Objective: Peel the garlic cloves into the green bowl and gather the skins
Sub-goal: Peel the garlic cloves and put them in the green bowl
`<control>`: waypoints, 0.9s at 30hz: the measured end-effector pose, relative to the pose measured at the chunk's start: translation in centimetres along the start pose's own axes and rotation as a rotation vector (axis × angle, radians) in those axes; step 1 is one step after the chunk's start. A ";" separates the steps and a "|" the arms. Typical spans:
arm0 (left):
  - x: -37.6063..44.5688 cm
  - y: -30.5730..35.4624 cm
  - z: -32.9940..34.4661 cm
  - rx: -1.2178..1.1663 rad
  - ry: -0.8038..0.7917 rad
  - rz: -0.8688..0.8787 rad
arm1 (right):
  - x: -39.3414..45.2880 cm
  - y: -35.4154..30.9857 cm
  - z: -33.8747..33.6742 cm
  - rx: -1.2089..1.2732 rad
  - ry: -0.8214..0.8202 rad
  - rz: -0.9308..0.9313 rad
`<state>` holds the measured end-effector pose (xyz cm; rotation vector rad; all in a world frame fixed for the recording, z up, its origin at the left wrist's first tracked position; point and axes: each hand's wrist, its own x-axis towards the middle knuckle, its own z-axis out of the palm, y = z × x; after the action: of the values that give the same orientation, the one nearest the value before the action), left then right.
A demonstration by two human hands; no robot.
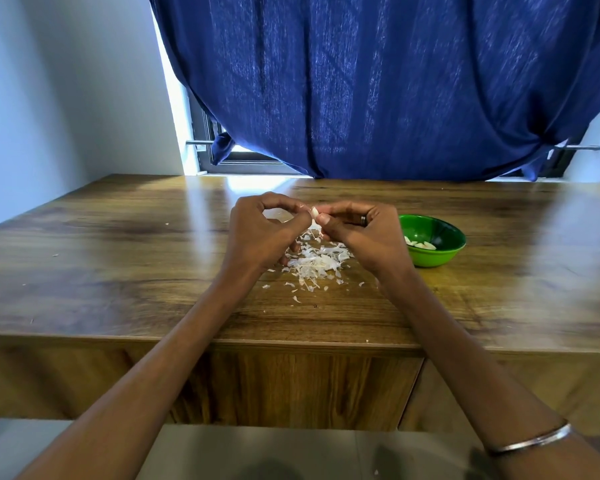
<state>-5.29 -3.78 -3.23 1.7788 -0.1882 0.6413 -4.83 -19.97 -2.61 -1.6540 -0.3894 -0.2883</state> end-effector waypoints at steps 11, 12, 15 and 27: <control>0.5 -0.6 -0.4 -0.017 -0.046 -0.036 | 0.3 0.8 0.0 -0.133 0.036 -0.082; 0.5 -0.6 -0.5 -0.025 -0.048 -0.041 | 0.3 0.8 0.0 -0.120 0.031 -0.075; 0.4 -0.4 -0.5 -0.027 -0.046 -0.032 | 0.3 0.7 -0.1 -0.095 0.026 -0.065; 0.4 -0.3 -0.5 -0.038 -0.097 -0.061 | 0.2 0.8 -0.1 -0.083 -0.001 -0.027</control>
<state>-4.99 -3.09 -3.17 1.7731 -0.2096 0.5051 -4.31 -20.15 -3.27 -1.7315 -0.4054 -0.3272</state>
